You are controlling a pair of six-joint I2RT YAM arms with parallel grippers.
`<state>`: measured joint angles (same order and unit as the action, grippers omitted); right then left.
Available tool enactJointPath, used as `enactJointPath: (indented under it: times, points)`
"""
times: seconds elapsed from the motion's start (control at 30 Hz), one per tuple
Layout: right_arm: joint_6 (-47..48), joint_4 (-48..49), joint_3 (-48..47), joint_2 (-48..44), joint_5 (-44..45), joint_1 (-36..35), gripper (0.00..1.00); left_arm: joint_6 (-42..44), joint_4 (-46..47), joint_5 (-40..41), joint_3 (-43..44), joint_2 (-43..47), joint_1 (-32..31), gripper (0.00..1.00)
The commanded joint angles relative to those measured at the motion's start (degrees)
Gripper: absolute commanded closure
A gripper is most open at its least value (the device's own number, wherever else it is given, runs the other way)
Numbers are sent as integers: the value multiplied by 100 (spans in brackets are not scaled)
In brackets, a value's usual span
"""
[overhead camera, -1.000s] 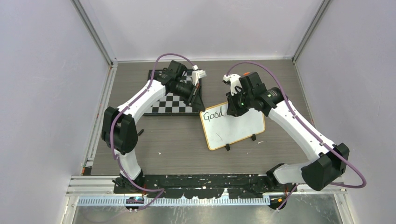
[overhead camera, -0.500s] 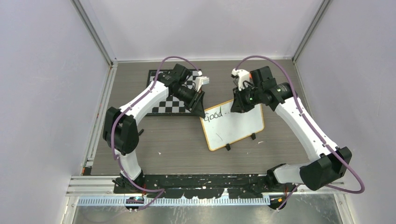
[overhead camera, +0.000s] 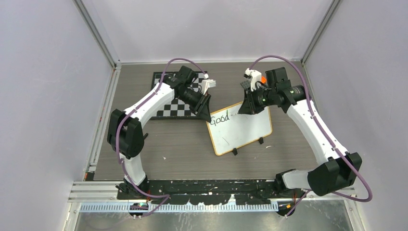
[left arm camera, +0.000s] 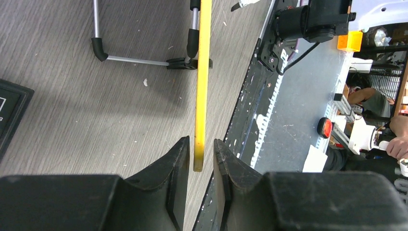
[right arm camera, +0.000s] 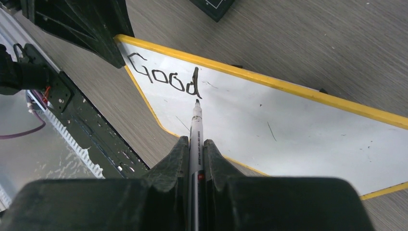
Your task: Write a sentence on the whiteboard
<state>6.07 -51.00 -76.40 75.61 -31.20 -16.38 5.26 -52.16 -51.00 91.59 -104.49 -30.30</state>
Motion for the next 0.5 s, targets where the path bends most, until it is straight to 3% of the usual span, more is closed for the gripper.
enactJointPath:
  times: [0.0, 0.47]
  points:
    - [-7, 487, 247, -319, 47, 18, 100, 109, -34, -112, 175, 14, -22, 74]
    - [-184, 895, 510, -510, 536, 13, 100, 46, 43, -124, 149, -1, -26, 81]
